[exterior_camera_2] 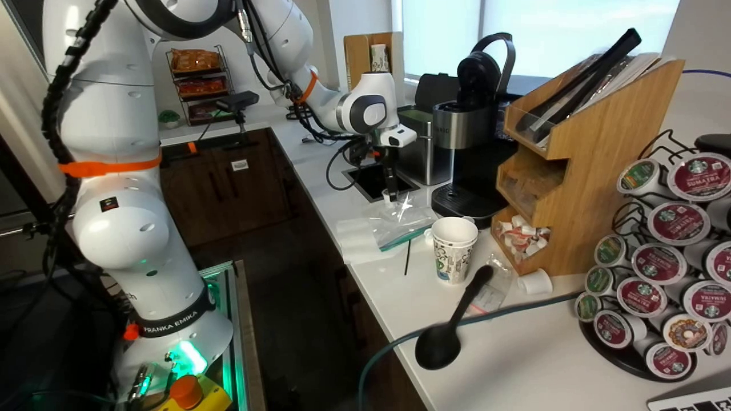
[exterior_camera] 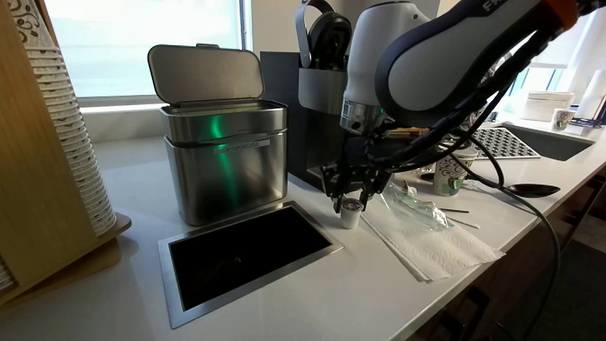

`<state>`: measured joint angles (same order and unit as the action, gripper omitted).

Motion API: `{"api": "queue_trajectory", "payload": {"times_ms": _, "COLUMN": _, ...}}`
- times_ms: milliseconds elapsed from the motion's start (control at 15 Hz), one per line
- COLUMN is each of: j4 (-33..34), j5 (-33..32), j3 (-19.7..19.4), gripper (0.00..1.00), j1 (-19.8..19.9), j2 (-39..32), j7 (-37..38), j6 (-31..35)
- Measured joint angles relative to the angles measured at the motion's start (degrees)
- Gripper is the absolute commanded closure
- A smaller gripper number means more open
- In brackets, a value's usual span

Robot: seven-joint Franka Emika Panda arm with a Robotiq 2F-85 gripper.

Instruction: Put the coffee pod in the coffee maker

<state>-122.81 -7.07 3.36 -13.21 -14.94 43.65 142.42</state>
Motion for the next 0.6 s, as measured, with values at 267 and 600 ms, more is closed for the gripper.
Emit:
{"api": "queue_trajectory", "payload": {"times_ms": 267, "j4": -0.6, "j5": -6.5, "j3": 0.0, "gripper": 0.72, "j1": -1.8, "j2": 4.9, "j7": 2.6, "j6": -0.2}}
{"api": "queue_trajectory", "payload": {"times_ms": 600, "j4": -3.6, "j5": -8.0, "j3": 1.9, "gripper": 0.72, "j1": -1.5, "j2": 18.7, "j7": 1.6, "j6": -1.5}}
